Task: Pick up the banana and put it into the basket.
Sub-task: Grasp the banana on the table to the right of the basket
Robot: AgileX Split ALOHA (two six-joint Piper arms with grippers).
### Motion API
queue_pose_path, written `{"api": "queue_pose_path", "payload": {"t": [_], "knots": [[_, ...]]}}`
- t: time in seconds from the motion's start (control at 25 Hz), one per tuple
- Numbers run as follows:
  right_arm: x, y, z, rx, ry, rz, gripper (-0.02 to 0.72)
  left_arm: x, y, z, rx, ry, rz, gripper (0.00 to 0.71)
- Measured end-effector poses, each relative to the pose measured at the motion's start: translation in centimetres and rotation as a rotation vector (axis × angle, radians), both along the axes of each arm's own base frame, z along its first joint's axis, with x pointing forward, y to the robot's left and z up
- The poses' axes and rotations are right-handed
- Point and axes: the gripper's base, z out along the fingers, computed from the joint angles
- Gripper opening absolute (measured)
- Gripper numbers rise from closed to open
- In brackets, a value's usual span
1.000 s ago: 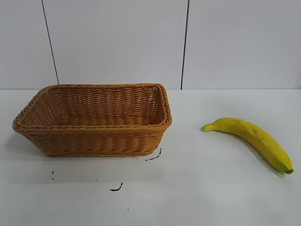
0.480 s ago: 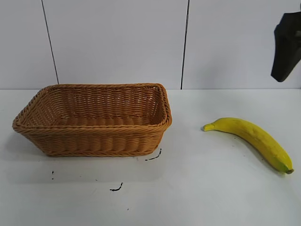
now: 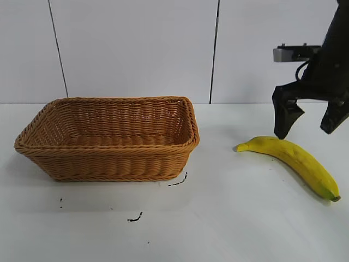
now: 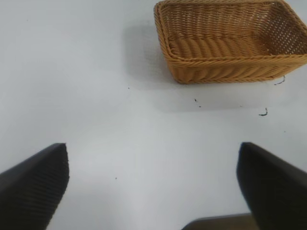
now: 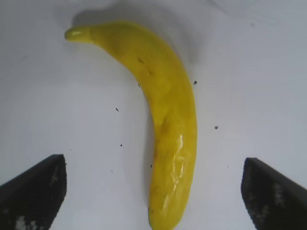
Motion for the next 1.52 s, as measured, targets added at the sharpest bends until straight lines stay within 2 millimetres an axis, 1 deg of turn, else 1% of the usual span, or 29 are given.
{"api": "queue_pose_path", "payload": {"t": [0.04,0.16,0.32,0.48,0.76,0.88,0.92,0.96,1.0,1.04,1.12,1.16,1.36,1.52], "knots": [[0.1,0.0,-0.8,-0.001,0.013,0.0,0.692,0.0,0.0,0.0,-0.001,0.0,0.0,0.69],[0.4,0.0,-2.2,-0.003,0.021,-0.001,0.692,0.0,0.0,0.0,-0.001,0.0,0.0,0.69],[0.9,0.0,-3.2,-0.006,-0.004,-0.002,0.692,0.0,0.0,0.0,-0.001,0.0,0.0,0.69],[1.3,0.0,-4.0,-0.009,-0.03,-0.003,0.692,0.0,0.0,0.0,-0.001,0.0,0.0,0.69],[1.4,-0.2,-4.9,-0.036,-0.024,0.018,0.692,0.0,0.0,0.0,-0.001,0.0,0.0,0.69],[1.4,-0.3,-4.9,-0.04,-0.022,0.021,0.692,0.0,0.0,0.0,-0.001,0.0,0.0,0.69],[1.4,-0.3,-4.9,-0.041,-0.023,0.022,0.676,0.0,0.0,0.0,-0.001,0.0,0.0,0.69],[1.4,-0.3,-4.9,-0.041,-0.023,0.022,0.636,0.0,0.0,0.0,-0.001,0.0,0.0,0.69],[1.4,-0.3,-5.0,-0.041,-0.022,0.02,0.571,0.0,0.0,0.0,-0.001,0.0,0.0,0.69],[1.4,-0.3,-5.0,-0.04,-0.022,0.013,0.497,0.0,0.0,0.0,-0.001,0.0,0.0,0.69],[1.4,-0.3,-5.0,-0.038,-0.02,0.001,0.287,0.0,0.0,0.0,-0.001,0.0,0.0,0.69],[1.4,-0.3,-5.0,-0.037,-0.021,-0.002,0.307,0.0,0.0,0.0,-0.001,0.0,0.0,0.69],[1.6,-0.3,-4.6,-0.038,-0.012,-0.003,0.302,0.0,0.0,0.0,-0.001,0.0,0.0,0.69],[2.3,-0.2,-2.9,-0.038,0.03,-0.004,0.302,0.0,0.0,0.0,-0.001,0.0,0.0,0.69]]}}
